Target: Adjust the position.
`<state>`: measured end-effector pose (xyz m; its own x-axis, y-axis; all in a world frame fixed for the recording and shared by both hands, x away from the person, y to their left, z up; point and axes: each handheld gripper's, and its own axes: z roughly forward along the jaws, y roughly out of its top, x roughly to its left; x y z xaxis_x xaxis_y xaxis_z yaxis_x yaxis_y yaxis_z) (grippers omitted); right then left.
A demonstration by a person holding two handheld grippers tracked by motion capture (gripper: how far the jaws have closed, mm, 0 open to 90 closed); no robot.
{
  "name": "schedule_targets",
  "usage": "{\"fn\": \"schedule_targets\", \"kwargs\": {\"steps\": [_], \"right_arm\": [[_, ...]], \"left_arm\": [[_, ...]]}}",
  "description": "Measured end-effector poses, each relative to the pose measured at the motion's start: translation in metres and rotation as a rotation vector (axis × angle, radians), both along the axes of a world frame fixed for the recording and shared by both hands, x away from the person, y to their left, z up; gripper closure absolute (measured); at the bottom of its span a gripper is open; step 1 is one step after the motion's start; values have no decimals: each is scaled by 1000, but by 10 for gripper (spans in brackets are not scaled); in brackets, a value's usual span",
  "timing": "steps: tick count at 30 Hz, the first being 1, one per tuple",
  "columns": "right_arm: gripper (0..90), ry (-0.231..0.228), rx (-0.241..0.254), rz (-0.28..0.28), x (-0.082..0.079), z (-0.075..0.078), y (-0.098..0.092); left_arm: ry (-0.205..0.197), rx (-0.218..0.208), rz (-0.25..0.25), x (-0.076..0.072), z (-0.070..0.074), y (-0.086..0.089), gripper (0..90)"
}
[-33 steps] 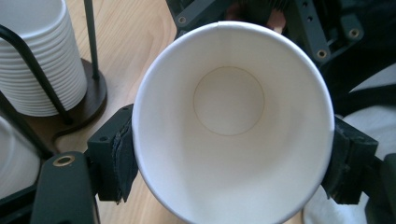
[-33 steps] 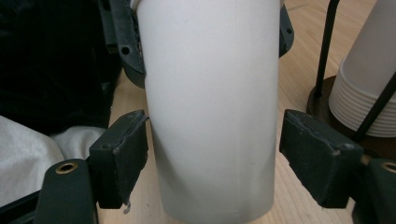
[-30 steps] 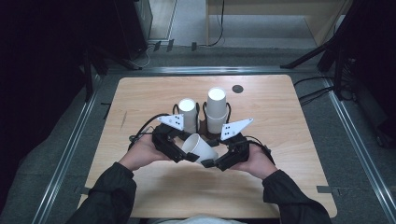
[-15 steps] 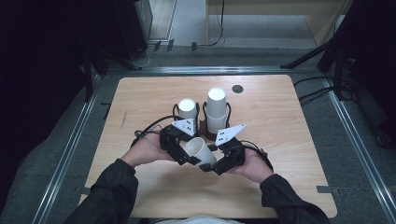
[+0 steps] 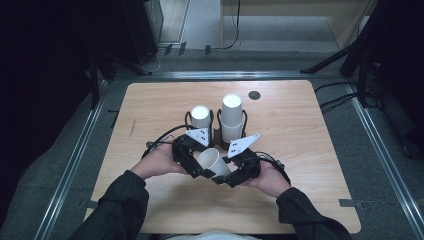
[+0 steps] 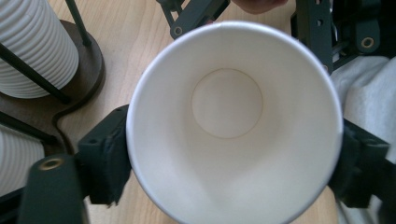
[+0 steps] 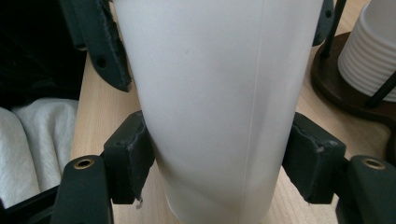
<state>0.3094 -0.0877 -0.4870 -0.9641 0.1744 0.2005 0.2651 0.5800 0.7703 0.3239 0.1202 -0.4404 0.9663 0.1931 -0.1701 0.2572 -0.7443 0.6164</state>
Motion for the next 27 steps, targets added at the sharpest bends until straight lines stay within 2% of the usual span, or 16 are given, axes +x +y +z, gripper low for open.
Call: {"fn": "schedule_targets", "kwargs": {"steps": [6,9,14,20,24,27], "right_arm": [[308,-9,27,-13,2,4,-4],[308,-8,42,-22,4,6,-7],[308,-14,70,-25,5,10,-9],[307,-6,80,-20,6,13,-9],[307,-9,92,-16,7,14,-8],[308,-5,101,-9,7,15,-7]], "left_arm": [[0,-61,34,1,3,5,79],[11,-116,67,0,5,9,79],[9,-184,105,-1,6,17,80],[9,-222,133,-7,3,23,83],[24,-256,152,-9,1,25,85],[43,-303,169,-9,-1,26,86]]}}
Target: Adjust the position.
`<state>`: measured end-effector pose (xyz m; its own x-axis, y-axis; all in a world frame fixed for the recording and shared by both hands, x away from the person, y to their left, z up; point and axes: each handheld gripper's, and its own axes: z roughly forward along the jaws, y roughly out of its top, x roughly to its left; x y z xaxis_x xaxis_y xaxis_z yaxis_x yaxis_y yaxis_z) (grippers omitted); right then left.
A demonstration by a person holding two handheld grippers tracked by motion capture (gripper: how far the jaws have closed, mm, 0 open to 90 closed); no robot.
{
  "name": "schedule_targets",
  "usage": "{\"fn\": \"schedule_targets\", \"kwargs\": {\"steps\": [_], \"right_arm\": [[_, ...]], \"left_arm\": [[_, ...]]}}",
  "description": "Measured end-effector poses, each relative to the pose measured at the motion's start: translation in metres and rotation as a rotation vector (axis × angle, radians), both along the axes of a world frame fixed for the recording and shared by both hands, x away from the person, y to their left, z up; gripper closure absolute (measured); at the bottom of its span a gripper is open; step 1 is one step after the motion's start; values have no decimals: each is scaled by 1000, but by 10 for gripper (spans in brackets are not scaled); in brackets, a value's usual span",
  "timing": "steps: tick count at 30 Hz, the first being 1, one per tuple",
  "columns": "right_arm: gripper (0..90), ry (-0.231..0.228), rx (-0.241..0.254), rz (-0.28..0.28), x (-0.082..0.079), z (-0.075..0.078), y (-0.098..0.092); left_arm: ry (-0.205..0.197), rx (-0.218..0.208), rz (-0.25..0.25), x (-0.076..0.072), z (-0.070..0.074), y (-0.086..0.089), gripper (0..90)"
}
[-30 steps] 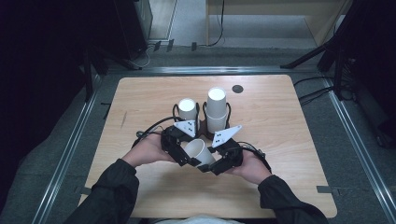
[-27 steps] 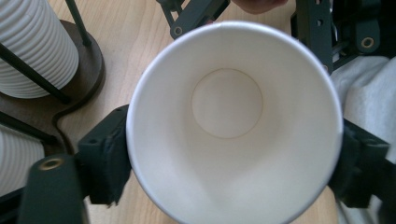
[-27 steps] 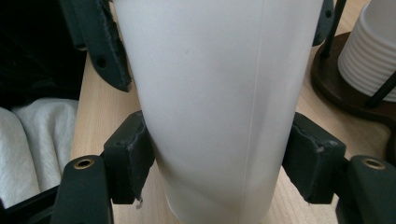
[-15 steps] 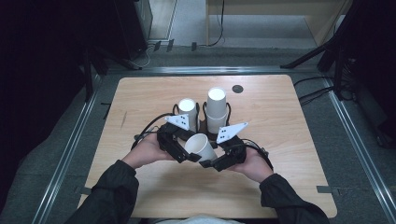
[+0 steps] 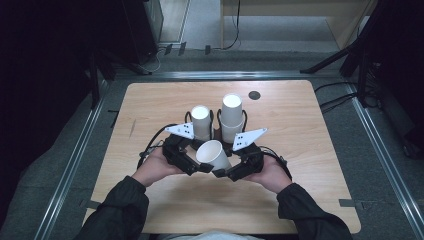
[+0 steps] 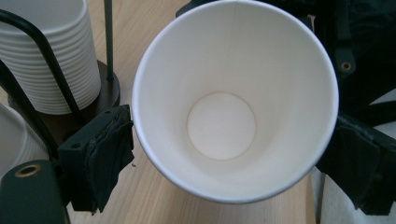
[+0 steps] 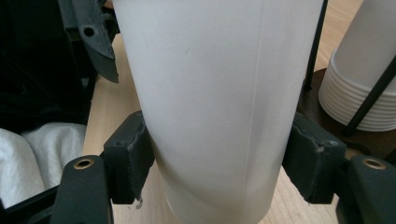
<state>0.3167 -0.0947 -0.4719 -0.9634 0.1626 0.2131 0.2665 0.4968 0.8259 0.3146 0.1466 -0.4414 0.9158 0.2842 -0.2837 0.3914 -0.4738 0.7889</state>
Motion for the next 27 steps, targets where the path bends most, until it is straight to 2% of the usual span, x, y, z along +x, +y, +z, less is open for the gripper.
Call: {"fn": "schedule_targets", "kwargs": {"steps": [4,6,13,15,16,21,27], "right_arm": [[308,2,11,8,1,0,1],[307,7,14,10,1,0,2],[307,28,31,19,1,0,4],[308,28,36,18,2,-1,4],[308,36,32,21,1,-1,4],[311,32,35,16,1,0,3],[310,34,23,22,1,-2,4]], "left_arm": [[-10,-33,13,-2,-1,0,134],[5,-42,10,-2,-3,-1,135],[21,-82,12,-1,-3,-2,145],[41,-92,-1,0,-4,-2,152],[35,-94,-2,0,-4,-2,164],[30,-92,3,0,-2,-1,192],[28,-65,-8,-1,-2,-2,206]]}}
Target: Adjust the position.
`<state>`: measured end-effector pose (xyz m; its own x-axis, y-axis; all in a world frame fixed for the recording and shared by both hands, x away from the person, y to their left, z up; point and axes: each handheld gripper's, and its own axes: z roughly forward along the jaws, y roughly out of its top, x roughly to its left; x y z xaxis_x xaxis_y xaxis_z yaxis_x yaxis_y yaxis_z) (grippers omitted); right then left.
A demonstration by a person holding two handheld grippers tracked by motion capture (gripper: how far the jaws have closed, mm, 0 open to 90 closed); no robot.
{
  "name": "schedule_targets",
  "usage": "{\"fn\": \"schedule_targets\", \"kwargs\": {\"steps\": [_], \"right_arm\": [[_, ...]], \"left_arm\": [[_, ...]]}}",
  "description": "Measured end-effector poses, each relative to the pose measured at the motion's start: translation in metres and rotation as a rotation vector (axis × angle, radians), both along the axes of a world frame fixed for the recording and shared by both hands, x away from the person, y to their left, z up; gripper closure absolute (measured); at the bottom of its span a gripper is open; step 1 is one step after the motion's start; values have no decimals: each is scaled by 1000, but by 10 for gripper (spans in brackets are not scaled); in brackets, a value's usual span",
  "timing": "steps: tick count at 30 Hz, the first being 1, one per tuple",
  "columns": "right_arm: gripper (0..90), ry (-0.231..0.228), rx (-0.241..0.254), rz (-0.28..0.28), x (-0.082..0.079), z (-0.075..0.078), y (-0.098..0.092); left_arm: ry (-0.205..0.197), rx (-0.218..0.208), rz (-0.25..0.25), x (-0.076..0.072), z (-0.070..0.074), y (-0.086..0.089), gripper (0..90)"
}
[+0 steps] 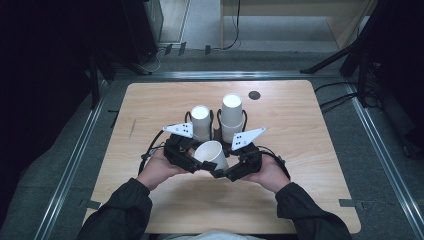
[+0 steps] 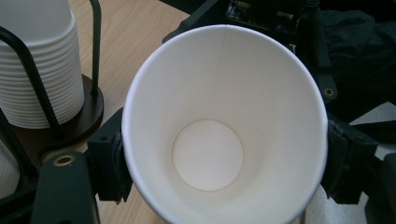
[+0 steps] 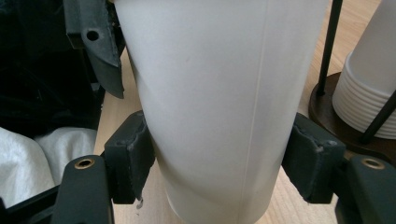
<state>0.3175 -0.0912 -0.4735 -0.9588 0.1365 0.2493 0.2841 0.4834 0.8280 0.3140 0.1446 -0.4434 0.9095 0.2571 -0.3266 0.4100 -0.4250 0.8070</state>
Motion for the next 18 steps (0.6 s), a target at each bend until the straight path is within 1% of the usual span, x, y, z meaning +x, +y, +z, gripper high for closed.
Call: {"fn": "schedule_targets", "kwargs": {"steps": [4,8,12,15,18], "right_arm": [[301,2,5,-1,0,0,1],[272,21,9,2,0,1,1],[250,22,3,-2,0,1,1],[248,13,-11,-7,0,0,1],[246,11,-17,-12,0,0,0]], "left_arm": [[-2,0,-3,-1,1,0,207],[-8,12,-8,-1,1,1,207],[-13,11,-9,-1,2,1,208],[-27,28,-11,-1,3,1,208],[-30,20,-6,-1,4,3,208]]}}
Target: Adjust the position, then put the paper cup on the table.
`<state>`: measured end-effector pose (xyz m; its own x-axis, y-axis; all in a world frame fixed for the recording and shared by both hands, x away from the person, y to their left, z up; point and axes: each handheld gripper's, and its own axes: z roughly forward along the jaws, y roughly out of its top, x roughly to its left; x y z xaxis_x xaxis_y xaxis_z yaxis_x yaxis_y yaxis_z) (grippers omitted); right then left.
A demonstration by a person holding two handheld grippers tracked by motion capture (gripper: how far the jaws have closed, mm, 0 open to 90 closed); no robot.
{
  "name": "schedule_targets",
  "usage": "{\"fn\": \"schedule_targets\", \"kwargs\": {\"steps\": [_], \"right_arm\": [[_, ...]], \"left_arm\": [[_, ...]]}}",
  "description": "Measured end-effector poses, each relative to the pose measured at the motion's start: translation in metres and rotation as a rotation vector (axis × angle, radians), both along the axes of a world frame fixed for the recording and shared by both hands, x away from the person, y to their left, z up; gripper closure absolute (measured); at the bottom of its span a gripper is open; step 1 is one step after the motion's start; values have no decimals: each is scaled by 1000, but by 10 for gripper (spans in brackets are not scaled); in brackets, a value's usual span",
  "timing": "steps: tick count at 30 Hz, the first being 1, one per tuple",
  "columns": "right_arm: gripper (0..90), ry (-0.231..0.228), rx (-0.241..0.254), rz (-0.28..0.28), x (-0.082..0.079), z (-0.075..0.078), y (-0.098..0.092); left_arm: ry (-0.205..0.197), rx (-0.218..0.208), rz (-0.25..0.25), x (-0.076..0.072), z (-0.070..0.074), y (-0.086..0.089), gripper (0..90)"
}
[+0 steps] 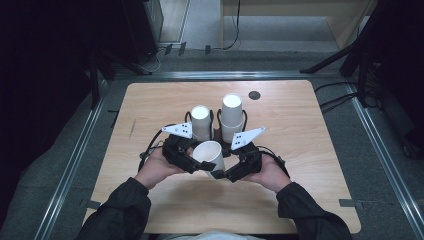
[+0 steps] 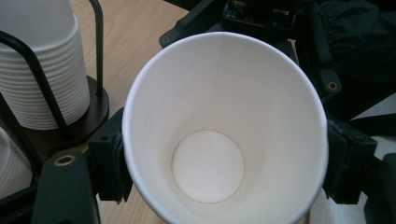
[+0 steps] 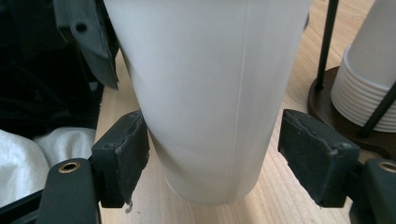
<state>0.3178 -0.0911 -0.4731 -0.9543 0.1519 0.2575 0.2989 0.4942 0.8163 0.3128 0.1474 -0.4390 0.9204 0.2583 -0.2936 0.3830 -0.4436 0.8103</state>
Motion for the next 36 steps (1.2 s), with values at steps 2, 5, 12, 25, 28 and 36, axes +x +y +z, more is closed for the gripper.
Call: {"fn": "schedule_targets", "kwargs": {"steps": [2,5,12,25,28,36], "right_arm": [[245,-5,-4,-5,0,0,0],[240,-16,-22,-13,0,-1,-1],[229,-24,-53,-28,-1,-2,-2],[229,-64,-74,-42,0,-2,-12],[229,-67,-72,-47,-1,0,-14],[229,-82,-91,-66,0,-1,-20]], "left_arm": [[2,-6,2,0,1,1,208],[-1,-2,6,1,1,3,208],[-9,-5,11,2,6,9,209],[-21,-2,39,4,11,22,209],[-31,21,48,4,11,25,209],[-61,86,58,5,11,30,209]]}}
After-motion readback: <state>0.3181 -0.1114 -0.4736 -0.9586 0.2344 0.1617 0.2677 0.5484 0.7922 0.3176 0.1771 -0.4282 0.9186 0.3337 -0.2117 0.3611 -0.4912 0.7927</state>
